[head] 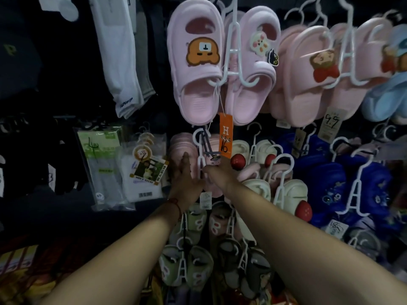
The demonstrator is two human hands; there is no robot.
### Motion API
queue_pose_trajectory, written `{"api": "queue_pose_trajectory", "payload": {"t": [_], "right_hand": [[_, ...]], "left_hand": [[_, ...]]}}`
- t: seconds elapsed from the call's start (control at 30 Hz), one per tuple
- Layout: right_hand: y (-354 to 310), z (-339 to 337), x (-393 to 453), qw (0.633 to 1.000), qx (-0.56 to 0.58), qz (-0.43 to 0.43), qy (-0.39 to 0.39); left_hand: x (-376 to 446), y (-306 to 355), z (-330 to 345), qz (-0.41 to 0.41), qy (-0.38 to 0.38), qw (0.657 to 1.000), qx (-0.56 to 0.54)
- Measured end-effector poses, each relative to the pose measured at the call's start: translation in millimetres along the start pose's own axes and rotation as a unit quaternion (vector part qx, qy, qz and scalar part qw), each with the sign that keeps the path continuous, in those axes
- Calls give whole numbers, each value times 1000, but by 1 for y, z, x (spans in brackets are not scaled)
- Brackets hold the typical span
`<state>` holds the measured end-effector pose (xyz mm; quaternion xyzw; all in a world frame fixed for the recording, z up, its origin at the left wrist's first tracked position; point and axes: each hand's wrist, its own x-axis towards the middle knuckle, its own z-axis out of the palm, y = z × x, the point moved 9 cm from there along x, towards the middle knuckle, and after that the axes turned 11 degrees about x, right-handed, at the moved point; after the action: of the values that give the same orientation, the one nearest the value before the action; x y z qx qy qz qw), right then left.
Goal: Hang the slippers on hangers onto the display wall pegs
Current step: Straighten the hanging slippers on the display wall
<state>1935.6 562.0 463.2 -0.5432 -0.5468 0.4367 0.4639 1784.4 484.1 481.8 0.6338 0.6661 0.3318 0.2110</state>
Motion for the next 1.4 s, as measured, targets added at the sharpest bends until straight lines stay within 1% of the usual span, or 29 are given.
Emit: {"api": "queue_pose_trajectory", "payload": {"t": [0.07, 0.13, 0.2, 0.27, 0.3, 0.4, 0.43, 0.53, 0.6, 0.73, 0.8, 0.87, 0.97, 1.03, 1.1, 1.17, 1.27, 1.33, 1.4], "right_hand": [[-49, -3, -53, 999, -16, -23, -30], [-86, -7, -99, 991, -83, -64, -81], [-99, -20, -132, 967, -192, -106, -132], [-104, -46, -155, 929, -300, -168, -135], [-101, -60, -161, 913, -333, -191, -135], [-85, -113, -176, 881, -416, -184, -127], [-81, -131, -180, 875, -433, -180, -122], [-63, -175, -187, 865, -469, -146, -100], [-49, -194, -189, 857, -491, -131, -86], [-26, -207, -195, 863, -490, -97, -81], [-14, -208, -194, 871, -478, -77, -78], [-5, -209, -191, 885, -457, -65, -67], [3, -209, -180, 884, -459, -68, -61], [9, -209, -171, 885, -459, -51, -64], [17, -210, -160, 892, -446, -22, -69], [23, -210, -149, 899, -431, -11, -72], [26, -208, -135, 911, -404, -35, -71], [27, -207, -125, 921, -379, -60, -74], [26, -207, -115, 923, -366, -88, -73]], "left_hand": [[-9, 10, -4, 35, 21, 998, 42], [-26, 26, -8, 95, 42, 989, 101], [-50, 43, -13, 139, 43, 977, 157], [-69, 57, -11, 158, 23, 959, 234], [-77, 64, -9, 160, 7, 947, 277], [-93, 81, 13, 168, -38, 918, 356], [-98, 86, 23, 183, -38, 912, 366], [-111, 108, 54, 263, -7, 886, 382], [-116, 120, 74, 291, 3, 866, 407], [-119, 139, 102, 302, 1, 852, 428], [-119, 141, 114, 303, -3, 848, 435], [-118, 137, 121, 275, -17, 858, 433], [-111, 129, 134, 259, -32, 868, 421], [-108, 123, 142, 246, -51, 880, 404], [-104, 119, 145, 210, -52, 889, 404], [-102, 119, 147, 176, -59, 894, 407], [-92, 122, 157, 175, -60, 898, 400], [-86, 120, 163, 152, -74, 899, 404], [-81, 127, 167, 145, -65, 895, 417]]}}
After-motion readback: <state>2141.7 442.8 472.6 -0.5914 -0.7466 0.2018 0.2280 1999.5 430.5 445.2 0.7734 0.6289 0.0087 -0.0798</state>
